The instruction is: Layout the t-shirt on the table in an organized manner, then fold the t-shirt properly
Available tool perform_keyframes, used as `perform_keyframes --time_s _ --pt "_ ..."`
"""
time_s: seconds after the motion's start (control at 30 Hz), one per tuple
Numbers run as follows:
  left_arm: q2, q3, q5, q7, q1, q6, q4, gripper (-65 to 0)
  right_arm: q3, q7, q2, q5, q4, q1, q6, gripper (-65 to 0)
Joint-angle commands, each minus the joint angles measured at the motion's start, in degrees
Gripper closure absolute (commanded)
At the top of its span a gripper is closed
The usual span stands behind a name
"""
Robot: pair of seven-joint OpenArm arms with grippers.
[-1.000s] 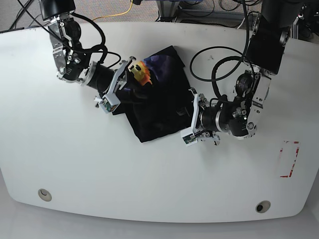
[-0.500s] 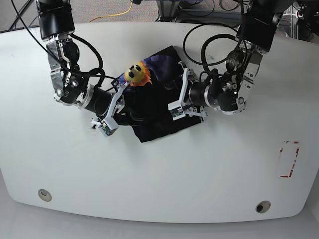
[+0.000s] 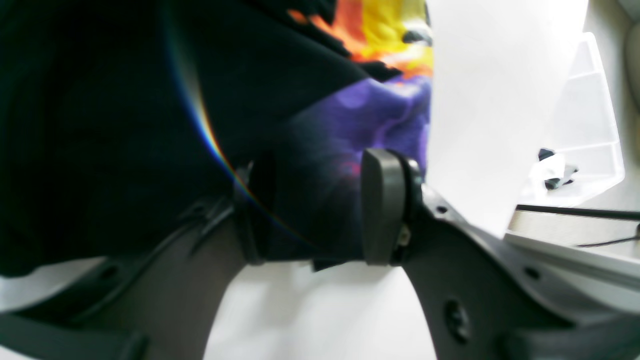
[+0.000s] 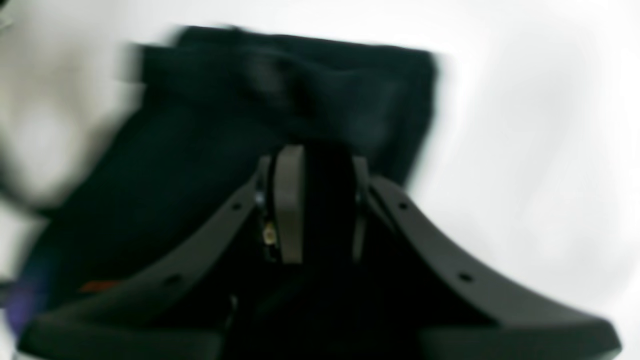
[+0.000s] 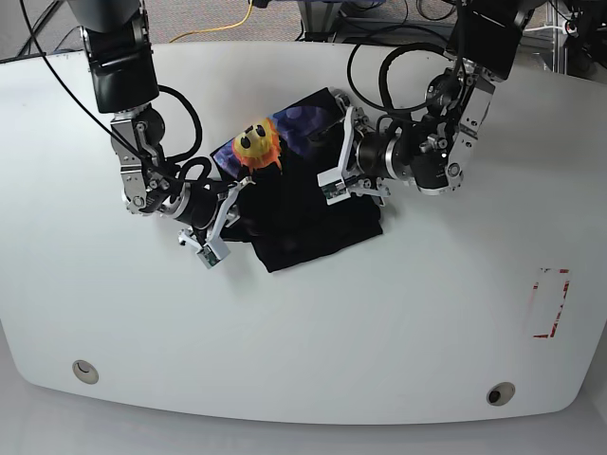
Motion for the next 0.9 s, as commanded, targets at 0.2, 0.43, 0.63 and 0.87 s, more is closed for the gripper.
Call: perform_keyframes --time_s 0.2,0.43,0.63,0.87 --pt "-2.2 -0.1 -1.1 -1.2 -0.3 -0.1 1.0 -25.1 0.5 5.1 2.4 -4.5 -6.1 6.1 0.3 -13.0" --pt "-2.2 0.2 -1.0 -1.2 -0.3 -0.1 0.7 -25.1 4.4 4.7 4.0 -4.7 2.1 5.5 0.3 -13.0" --pt "-1.8 0.4 -1.0 -1.2 -0.5 -0.1 0.7 -25.1 7.5 -3.1 4.2 -4.7 11.6 4.6 0.3 -13.0" --pt "1.3 0.3 3.3 -4.0 -1.9 -0.1 0.6 -25.1 13.5 -13.7 3.2 -4.4 24.5 -2.1 0.3 -13.0"
